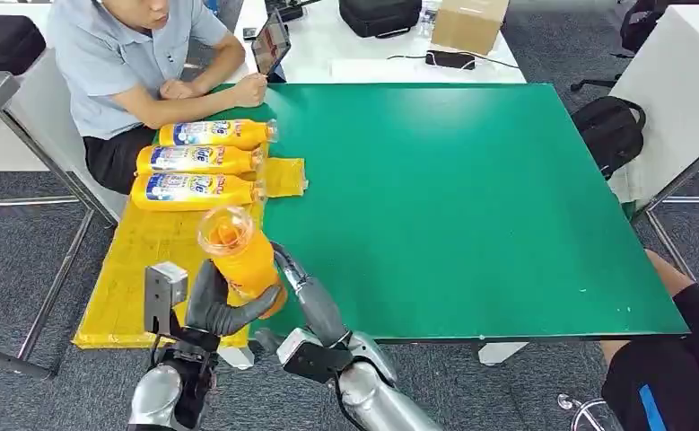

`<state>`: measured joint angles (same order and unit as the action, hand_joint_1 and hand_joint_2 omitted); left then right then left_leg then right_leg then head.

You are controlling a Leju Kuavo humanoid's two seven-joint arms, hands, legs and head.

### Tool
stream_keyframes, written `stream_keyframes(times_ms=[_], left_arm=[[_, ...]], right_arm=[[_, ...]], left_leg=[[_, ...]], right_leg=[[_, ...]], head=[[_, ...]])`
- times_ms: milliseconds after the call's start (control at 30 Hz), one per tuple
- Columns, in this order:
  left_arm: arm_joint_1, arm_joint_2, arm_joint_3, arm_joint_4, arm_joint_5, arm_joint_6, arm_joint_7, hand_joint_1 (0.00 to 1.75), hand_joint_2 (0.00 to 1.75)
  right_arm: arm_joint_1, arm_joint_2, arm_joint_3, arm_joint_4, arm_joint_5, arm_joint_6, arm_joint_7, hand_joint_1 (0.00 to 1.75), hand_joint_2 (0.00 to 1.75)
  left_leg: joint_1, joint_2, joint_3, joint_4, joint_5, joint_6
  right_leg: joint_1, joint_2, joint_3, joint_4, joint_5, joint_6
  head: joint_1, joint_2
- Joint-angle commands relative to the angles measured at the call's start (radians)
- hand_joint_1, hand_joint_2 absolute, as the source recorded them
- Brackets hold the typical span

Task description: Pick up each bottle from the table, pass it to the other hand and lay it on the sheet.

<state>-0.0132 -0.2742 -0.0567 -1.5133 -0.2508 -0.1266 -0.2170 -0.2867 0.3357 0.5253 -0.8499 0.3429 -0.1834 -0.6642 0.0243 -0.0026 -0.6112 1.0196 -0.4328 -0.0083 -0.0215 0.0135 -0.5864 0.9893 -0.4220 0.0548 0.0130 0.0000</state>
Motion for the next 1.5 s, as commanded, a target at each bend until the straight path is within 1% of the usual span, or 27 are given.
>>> stream_keyframes(times_ms=[33, 67, 167, 233, 333, 400, 467, 500, 567, 633, 700, 767, 833, 867, 900, 1000, 1100, 1133, 1200, 1233, 1267, 1300, 1333, 1367, 1433, 1467, 1500], left_arm=[[-0.116, 0.184, 0.193, 0.085, -0.211, 0.027, 0.047, 1.75, 1.75], [-0.128, 0.192, 0.205, 0.087, -0.213, 0.017, 0.05, 1.75, 1.75], [-0.17, 0.226, 0.223, 0.117, -0.353, 0.033, 0.084, 1.75, 1.75], [-0.222, 0.275, 0.22, 0.171, -0.488, 0.062, 0.105, 1.75, 1.75], [-0.276, 0.302, 0.22, 0.226, -0.56, 0.061, 0.112, 1.75, 1.75], [-0.319, 0.334, 0.178, 0.283, -0.672, 0.076, 0.109, 1.75, 1.75], [-0.338, 0.349, 0.153, 0.32, -0.711, 0.056, 0.106, 1.75, 1.75], [-0.346, 0.369, 0.112, 0.35, -0.765, 0.05, 0.099, 1.75, 1.75], [-0.363, 0.395, 0.046, 0.401, -0.841, 0.044, 0.085, 1.75, 1.75], [-0.387, 0.398, -0.013, 0.47, -0.898, 0.053, 0.074, 1.75, 1.75], [-0.403, 0.381, -0.034, 0.532, -0.894, 0.034, 0.067, 1.75, 1.75], [-0.409, 0.381, -0.069, 0.581, -0.905, 0.032, 0.056, 1.75, 1.75], [-0.41, 0.382, -0.105, 0.625, -0.915, 0.032, 0.043, 1.75, 1.75], [-0.41, 0.384, -0.119, 0.644, -0.91, 0.019, 0.034, 1.75, 1.75], [-0.41, 0.384, -0.119, 0.644, -0.91, 0.019, 0.034, 1.75, 1.75], [-0.397, 0.39, -0.134, 0.673, -0.886, 0.015, 0.011, 1.75, 1.75], [-0.394, 0.377, -0.119, 0.672, -0.839, 0.006, -0.009, 1.75, 1.75], [-0.383, 0.367, -0.096, 0.656, -0.778, -0.024, -0.022, 1.75, 1.75], [-0.381, 0.366, -0.095, 0.651, -0.769, -0.031, -0.023, 1.75, 1.75], [-0.371, 0.37, -0.1, 0.633, -0.755, -0.046, -0.021, 1.69, 1.75], [-0.365, 0.373, -0.104, 0.615, -0.738, -0.059, -0.02, 1.24, 1.75], [-0.365, 0.373, -0.104, 0.615, -0.738, -0.059, -0.02, 0.59, 1.75], [-0.363, 0.373, -0.099, 0.606, -0.714, -0.08, -0.025, 0.0, 1.75], [-0.345, 0.382, -0.099, 0.57, -0.671, -0.115, -0.026, 0.0, 1.75], [-0.334, 0.378, -0.087, 0.555, -0.64, -0.124, -0.032, 0.0, 1.75], [-0.313, 0.367, -0.072, 0.519, -0.575, -0.14, -0.063, 0.0, 1.75], [-0.313, 0.367, -0.072, 0.519, -0.575, -0.14, -0.063, 0.0, 1.75]], right_arm=[[0.058, 0.006, 0.076, -0.043, -0.032, 0.014, -0.034, 0.0, 0.0], [0.058, 0.005, 0.077, -0.043, -0.033, 0.014, -0.034, 0.0, 0.0], [0.059, -0.001, 0.082, -0.066, -0.047, 0.006, -0.034, 0.0, 0.0], [0.06, -0.005, 0.086, -0.083, -0.054, 0.01, -0.034, 0.0, 0.0], [0.058, -0.001, 0.084, -0.075, -0.058, 0.02, -0.034, 0.0, 0.0], [0.06, -0.002, 0.091, -0.081, -0.057, 0.022, -0.034, 0.0, 0.0], [0.06, -0.001, 0.093, -0.078, -0.061, 0.029, -0.034, 0.0, 0.0], [0.062, -0.002, 0.093, -0.08, -0.065, 0.03, -0.034, 0.0, 0.0], [0.062, -0.004, 0.098, -0.082, -0.068, 0.035, -0.034, 0.0, 0.0], [0.061, -0.006, 0.105, -0.082, -0.072, 0.039, -0.034, 0.0, 0.0], [0.061, -0.004, 0.11, -0.078, -0.077, 0.048, -0.034, 0.0, 0.0], [0.059, -0.003, 0.121, -0.072, -0.074, 0.055, -0.034, 0.0, 0.0], [0.061, -0.002, 0.126, -0.066, -0.077, 0.056, -0.034, 0.0, 0.0], [0.061, -0.004, 0.132, -0.065, -0.078, 0.06, -0.034, 0.0, 0.0], [0.061, -0.004, 0.132, -0.065, -0.078, 0.06, -0.034, 0.0, 0.0], [0.061, -0.003, 0.139, -0.059, -0.082, 0.058, -0.034, 0.0, 0.0], [0.06, -0.003, 0.143, -0.055, -0.086, 0.061, -0.034, 0.0, 0.0], [0.059, -0.003, 0.149, -0.054, -0.091, 0.066, -0.034, 0.0, 0.0], [0.059, -0.003, 0.151, -0.053, -0.092, 0.066, -0.034, 0.0, 0.0], [0.057, -0.003, 0.155, -0.051, -0.096, 0.065, -0.034, 0.0, 0.0], [0.055, -0.002, 0.155, -0.045, -0.102, 0.065, -0.034, 0.0, 0.0], [0.055, -0.002, 0.155, -0.045, -0.102, 0.065, -0.034, 0.0, 0.0], [0.053, -0.001, 0.155, -0.039, -0.105, 0.066, -0.034, 0.0, 0.0], [0.051, -0.003, 0.16, -0.039, -0.112, 0.067, -0.034, 0.0, 0.0], [0.05, -0.003, 0.163, -0.037, -0.113, 0.067, -0.034, 0.0, 0.0], [0.049, -0.004, 0.167, -0.035, -0.119, 0.069, -0.034, 0.0, 0.0], [0.049, -0.004, 0.167, -0.035, -0.119, 0.069, -0.034, 0.0, 0.0]], left_leg=[[0.001, 0.002, 0.004, -0.002, -0.001, 0.001], [0.001, 0.0, 0.003, -0.002, 0.0, 0.0], [0.002, -0.001, 0.001, -0.001, 0.001, 0.0], [0.002, -0.001, 0.002, -0.001, 0.001, 0.0], [0.002, -0.003, 0.003, -0.002, 0.001, 0.0], [0.002, -0.004, 0.003, -0.002, 0.001, 0.0], [0.002, -0.005, 0.001, -0.001, 0.002, -0.001], [0.002, -0.006, 0.002, -0.002, 0.002, 0.0], [0.001, -0.004, 0.002, -0.001, 0.002, 0.0], [0.001, -0.004, 0.001, -0.001, 0.002, 0.0], [0.001, -0.005, 0.002, -0.002, 0.002, 0.0], [0.002, -0.006, 0.005, -0.003, 0.001, 0.001], [0.001, -0.005, 0.002, -0.002, 0.002, 0.0], [0.001, -0.005, 0.004, -0.003, 0.001, 0.0], [0.001, -0.003, 0.003, -0.002, 0.001, 0.0], [0.0, -0.003, 0.006, -0.003, 0.001, 0.0], [0.0, -0.002, 0.004, -0.002, 0.001, 0.0], [0.0, -0.002, 0.006, -0.003, 0.001, 0.0], [0.0, -0.001, 0.006, -0.003, 0.001, 0.001], [0.0, -0.001, 0.007, -0.003, 0.001, 0.0], [0.0, -0.001, 0.007, -0.003, 0.001, 0.001], [0.0, -0.001, 0.007, -0.002, 0.001, 0.0], [0.0, -0.003, 0.008, -0.002, 0.001, 0.0], [0.0, -0.003, 0.01, -0.004, 0.002, 0.001], [0.0, -0.002, 0.011, -0.004, 0.001, 0.001], [0.0, -0.001, 0.011, -0.004, 0.001, 0.001], [0.0, -0.001, 0.009, -0.002, 0.001, 0.0]], right_leg=[[0.001, 0.0, 0.003, -0.001, -0.001, -0.004], [0.002, -0.002, 0.002, -0.001, -0.001, -0.003], [0.002, -0.002, 0.001, -0.001, -0.001, -0.002], [0.002, -0.002, 0.002, -0.001, -0.001, -0.002], [0.002, -0.004, 0.003, -0.001, -0.001, -0.003], [0.002, -0.005, 0.003, -0.001, -0.001, -0.004], [0.002, -0.006, 0.002, 0.0, -0.001, -0.003], [0.002, -0.007, 0.004, -0.001, -0.002, -0.004], [0.001, -0.004, 0.002, 0.0, -0.001, -0.002], [0.001, -0.004, 0.002, 0.0, -0.001, -0.002], [0.001, -0.005, 0.002, -0.001, -0.001, -0.002], [0.002, -0.007, 0.006, -0.002, -0.002, -0.004], [0.001, -0.005, 0.003, -0.001, -0.002, -0.002], [0.001, -0.005, 0.005, -0.002, -0.002, -0.003], [0.001, -0.004, 0.003, -0.001, -0.001, -0.002], [0.001, -0.003, 0.005, -0.002, -0.002, -0.003], [0.0, -0.002, 0.004, -0.001, -0.001, -0.002], [0.001, -0.002, 0.006, -0.002, -0.001, -0.003], [0.001, -0.001, 0.006, -0.002, 0.0, -0.003], [0.001, -0.002, 0.007, -0.002, 0.0, -0.002], [0.001, -0.002, 0.008, -0.003, 0.0, -0.003], [0.0, -0.002, 0.008, -0.002, -0.001, -0.002], [0.0, -0.003, 0.009, -0.001, -0.001, -0.002], [0.001, -0.004, 0.011, -0.003, 0.0, -0.003], [0.0, -0.003, 0.012, -0.004, 0.0, -0.003], [0.0, -0.002, 0.012, -0.003, 0.0, -0.003], [0.0, -0.001, 0.009, -0.002, 0.0, -0.002]], head=[[0.0, 0.0], [0.001, 0.0], [0.0, 0.0], [0.0, 0.0], [0.001, 0.0], [0.0, 0.0], [0.001, 0.0], [0.0, 0.0], [0.0, 0.0], [0.0, 0.0], [0.0, 0.0], [0.0, 0.0], [0.001, 0.0], [0.0, 0.0], [0.0, 0.0], [0.0, 0.0], [0.0, 0.0], [0.0, 0.0], [0.0, 0.0], [0.0, 0.0], [0.0, 0.0], [0.0, 0.0], [0.0, 0.0], [0.0, 0.0], [0.0, 0.0], [0.0, 0.0], [0.001, 0.0]])
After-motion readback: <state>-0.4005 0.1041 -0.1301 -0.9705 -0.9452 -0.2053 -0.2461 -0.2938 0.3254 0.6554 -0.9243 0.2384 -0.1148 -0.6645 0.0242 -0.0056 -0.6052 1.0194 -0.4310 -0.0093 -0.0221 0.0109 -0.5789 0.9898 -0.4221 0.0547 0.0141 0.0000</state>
